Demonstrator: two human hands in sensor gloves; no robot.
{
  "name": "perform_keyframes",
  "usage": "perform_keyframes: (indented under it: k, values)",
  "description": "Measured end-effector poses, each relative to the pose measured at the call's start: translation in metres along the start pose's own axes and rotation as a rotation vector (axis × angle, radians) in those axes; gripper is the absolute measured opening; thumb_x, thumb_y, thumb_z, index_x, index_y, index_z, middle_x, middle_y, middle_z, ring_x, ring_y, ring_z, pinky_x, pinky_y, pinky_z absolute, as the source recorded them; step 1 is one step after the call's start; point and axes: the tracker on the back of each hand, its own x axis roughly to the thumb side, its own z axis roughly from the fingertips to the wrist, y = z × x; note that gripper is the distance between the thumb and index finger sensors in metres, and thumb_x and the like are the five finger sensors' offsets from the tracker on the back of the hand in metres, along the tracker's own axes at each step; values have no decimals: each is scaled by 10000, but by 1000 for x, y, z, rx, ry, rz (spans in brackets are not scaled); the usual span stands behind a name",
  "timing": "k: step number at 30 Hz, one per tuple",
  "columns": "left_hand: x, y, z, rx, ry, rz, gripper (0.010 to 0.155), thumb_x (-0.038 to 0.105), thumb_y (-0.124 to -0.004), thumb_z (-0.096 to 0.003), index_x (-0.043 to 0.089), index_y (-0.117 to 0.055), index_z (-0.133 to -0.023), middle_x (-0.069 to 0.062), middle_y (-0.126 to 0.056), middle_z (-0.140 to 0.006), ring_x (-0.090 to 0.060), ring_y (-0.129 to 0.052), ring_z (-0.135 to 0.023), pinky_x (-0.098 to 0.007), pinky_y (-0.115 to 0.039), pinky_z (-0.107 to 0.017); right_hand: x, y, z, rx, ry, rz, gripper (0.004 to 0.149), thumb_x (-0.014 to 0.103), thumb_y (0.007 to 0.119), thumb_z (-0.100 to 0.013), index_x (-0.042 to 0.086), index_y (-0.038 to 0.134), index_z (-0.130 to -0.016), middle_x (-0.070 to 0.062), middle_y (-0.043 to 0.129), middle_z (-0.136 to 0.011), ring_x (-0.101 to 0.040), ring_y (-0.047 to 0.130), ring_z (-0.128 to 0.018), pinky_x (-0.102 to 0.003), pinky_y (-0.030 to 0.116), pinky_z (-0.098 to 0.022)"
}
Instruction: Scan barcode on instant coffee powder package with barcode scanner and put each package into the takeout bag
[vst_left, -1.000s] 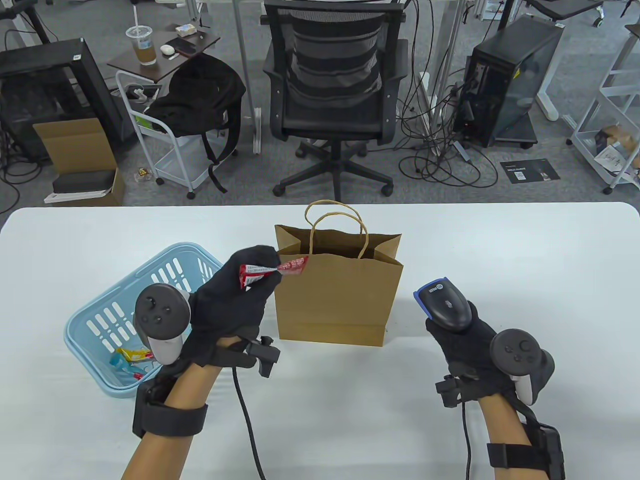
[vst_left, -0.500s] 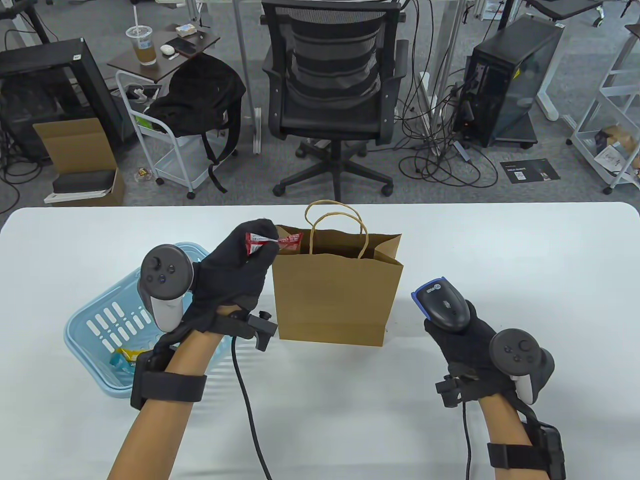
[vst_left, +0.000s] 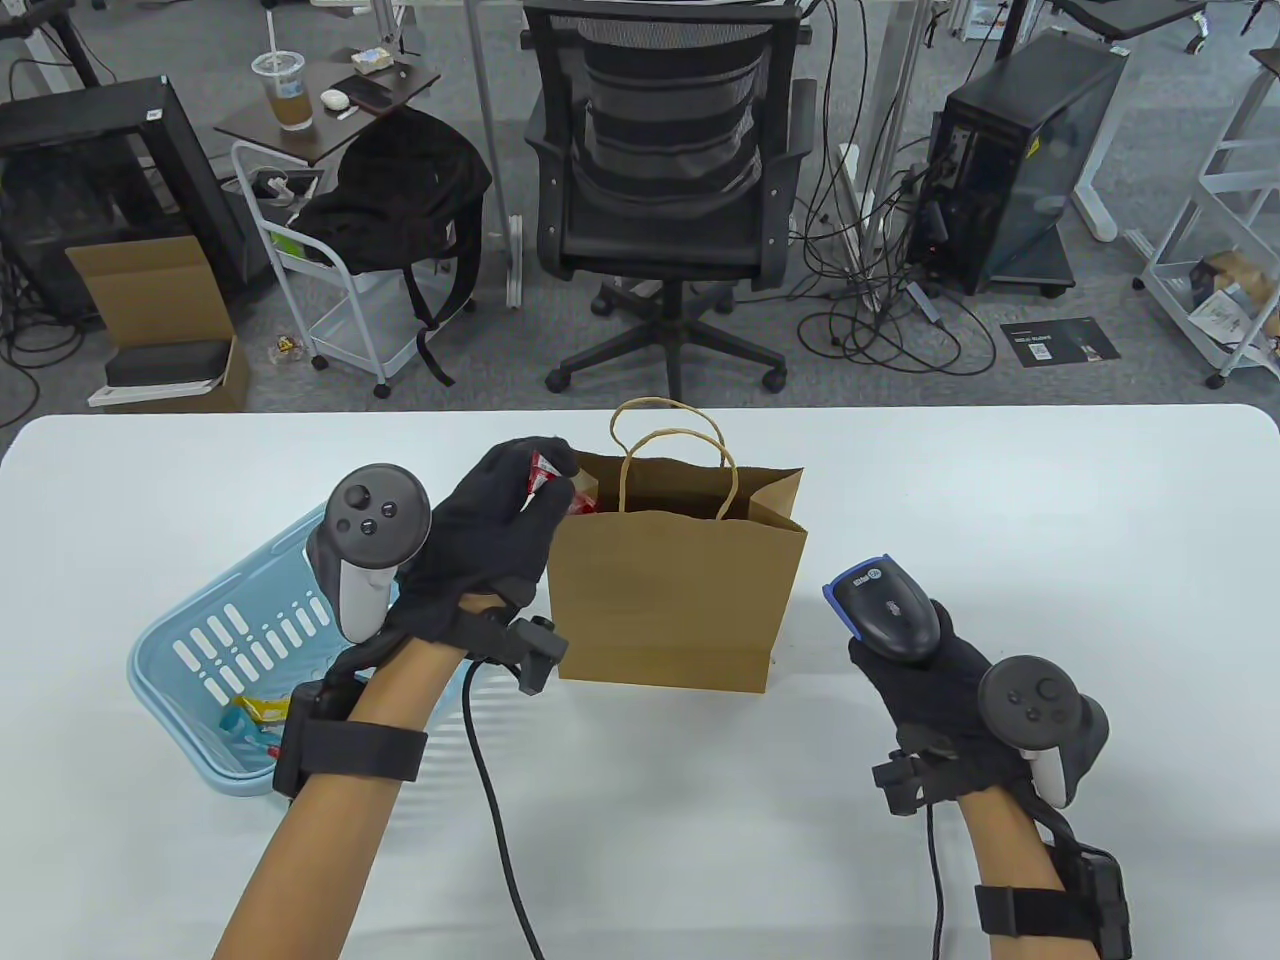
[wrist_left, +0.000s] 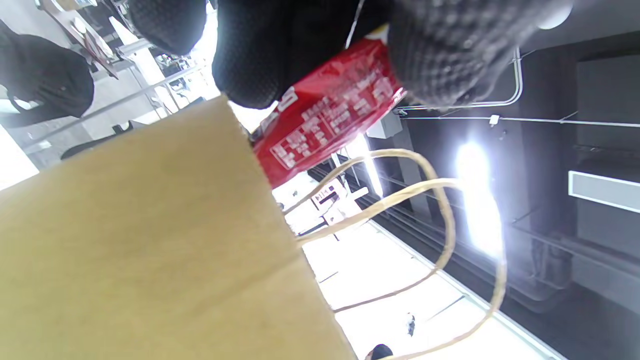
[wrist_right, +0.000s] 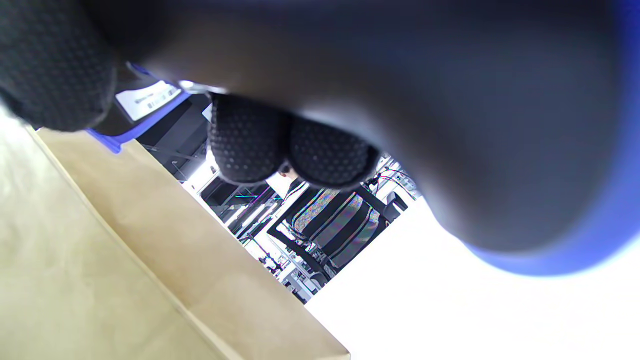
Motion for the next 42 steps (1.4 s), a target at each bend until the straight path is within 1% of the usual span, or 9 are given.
perform_keyframes:
  k: [8,18,23,26,30,34,37,39,42]
  values:
    - [-11,-13,-4,-4,52,-69,629,500,-694,-470,375,-636,-1084,74,-501,-1219,-290,-504,-1177,-529,-437,-862,0,0,0,4,-1,1,646,617,904,-415,234,742,-909,58,1051,-609,-185,1069,-530,-405,860,-481]
    - [-20,-20,-6,-27,73,-106,658,491,-665,-475,401,-526,-1111,96,-418,-1245,-294,-478,-1183,-534,-427,-861,0,0,0,4,-1,1,644,619,903,-414,234,744,-906,58,1051,-610,-186,1069,-531,-405,860,-481]
    - [-26,-23,-5,-52,85,-142,696,507,-647,-473,450,-407,-1124,108,-218,-1257,-279,-360,-1204,-523,-368,-874,0,0,0,4,-1,1,644,618,904,-414,236,743,-907,59,1051,-610,-184,1069,-532,-405,860,-482]
    - [-27,-21,-3,-46,81,-139,785,566,-703,-454,452,-314,-1126,102,-155,-1250,-270,-339,-1206,-521,-355,-876,0,0,0,4,-1,1,629,617,896,-434,235,742,-909,58,1052,-610,-185,1069,-531,-405,860,-482]
    - [-24,-7,1,-32,74,-137,796,559,-743,-457,436,-335,-1129,97,-174,-1252,-265,-337,-1206,-516,-345,-882,0,0,0,21,-5,14,645,617,904,-414,235,742,-908,57,1051,-610,-184,1069,-532,-406,860,-481]
    - [-20,12,5,-29,125,-189,744,529,-784,-464,419,-442,-1116,106,-347,-1234,-231,-399,-1199,-491,-355,-899,1,2,-1,23,-5,14,629,615,897,-434,233,742,-909,57,1051,-610,-185,1069,-531,-406,860,-482]
    - [-21,28,8,-18,158,-313,702,471,-817,-480,418,-495,-1101,111,-458,-1206,-226,-494,-1169,-485,-409,-888,1,2,-1,23,-5,14,647,616,905,-415,232,742,-910,57,1052,-610,-185,1069,-531,-405,860,-481]
    - [-23,40,9,16,164,-461,670,432,-829,-484,417,-536,-1086,113,-524,-1183,-220,-569,-1142,-485,-450,-876,1,3,-1,23,-4,16,644,617,903,-416,235,742,-908,57,1051,-611,-185,1069,-531,-405,860,-482]
    - [-26,53,8,52,201,-657,634,386,-847,-487,441,-583,-1060,141,-560,-1168,-190,-589,-1143,-469,-446,-893,1,4,0,28,-1,21,647,618,904,-414,234,742,-910,57,1051,-611,-185,1069,-531,-405,860,-482]
